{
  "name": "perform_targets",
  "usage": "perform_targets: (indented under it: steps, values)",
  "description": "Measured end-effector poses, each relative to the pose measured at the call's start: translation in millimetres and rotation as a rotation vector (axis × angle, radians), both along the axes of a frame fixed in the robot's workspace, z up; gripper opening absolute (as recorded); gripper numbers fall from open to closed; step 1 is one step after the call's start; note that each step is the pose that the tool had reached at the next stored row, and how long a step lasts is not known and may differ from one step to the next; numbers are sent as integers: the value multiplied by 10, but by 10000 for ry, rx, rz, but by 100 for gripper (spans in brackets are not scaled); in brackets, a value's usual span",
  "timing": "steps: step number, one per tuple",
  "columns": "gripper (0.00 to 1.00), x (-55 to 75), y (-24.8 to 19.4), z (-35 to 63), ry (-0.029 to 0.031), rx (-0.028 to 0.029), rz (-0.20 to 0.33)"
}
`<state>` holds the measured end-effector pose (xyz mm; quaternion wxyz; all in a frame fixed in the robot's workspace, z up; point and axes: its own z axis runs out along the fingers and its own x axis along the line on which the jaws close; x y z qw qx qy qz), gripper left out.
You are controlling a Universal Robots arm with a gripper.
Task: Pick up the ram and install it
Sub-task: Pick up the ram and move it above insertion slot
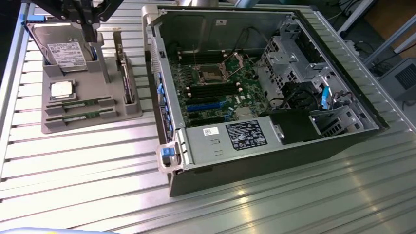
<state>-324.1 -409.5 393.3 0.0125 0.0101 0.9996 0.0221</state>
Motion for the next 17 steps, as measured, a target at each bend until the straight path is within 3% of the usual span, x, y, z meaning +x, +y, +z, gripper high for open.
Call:
perform_targets:
  steps: [4,7,12,17]
  values:
    - [10,0,0,0,0,0,431]
    - [10,0,0,0,0,0,1531]
    - [10,0,0,0,0,0,2640]
    - [10,0,0,0,0,0,3398]
